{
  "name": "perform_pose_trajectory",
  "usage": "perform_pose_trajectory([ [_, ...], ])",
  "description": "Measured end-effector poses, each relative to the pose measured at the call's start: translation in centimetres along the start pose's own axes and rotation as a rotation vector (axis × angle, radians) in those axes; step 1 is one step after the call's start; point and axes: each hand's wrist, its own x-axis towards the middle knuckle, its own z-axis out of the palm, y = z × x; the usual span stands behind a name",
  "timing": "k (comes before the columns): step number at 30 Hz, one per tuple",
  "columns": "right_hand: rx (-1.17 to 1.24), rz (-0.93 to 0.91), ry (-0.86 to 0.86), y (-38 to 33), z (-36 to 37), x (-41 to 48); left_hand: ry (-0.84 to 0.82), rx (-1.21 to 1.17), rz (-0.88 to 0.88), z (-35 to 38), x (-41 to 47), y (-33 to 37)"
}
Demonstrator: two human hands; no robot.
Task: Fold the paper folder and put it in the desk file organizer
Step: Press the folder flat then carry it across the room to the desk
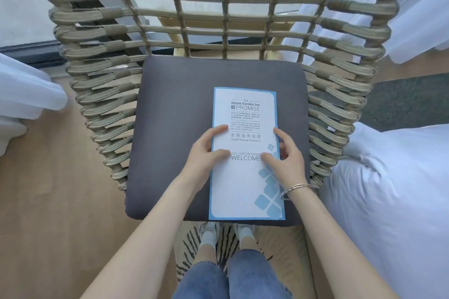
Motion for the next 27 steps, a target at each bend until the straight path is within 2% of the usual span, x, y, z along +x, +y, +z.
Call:
perform_pose_trajectory([
  [7,0.163,-0.043,-0.052,-9.6,-4.5,-5.8,-0.048,-0.054,0.079,0.7,-7.4,10.0],
  [18,0.238,-0.330,-0.016,-29.0,-11.9,-17.3,-0.078,-0.125,0.271,2.8,-20.1,27.2],
  [27,0.383,-0.477,-0.105,-39.0,-14.3,-21.7,-0.049,-0.161,0.448,2.8,-26.7,36.8],
])
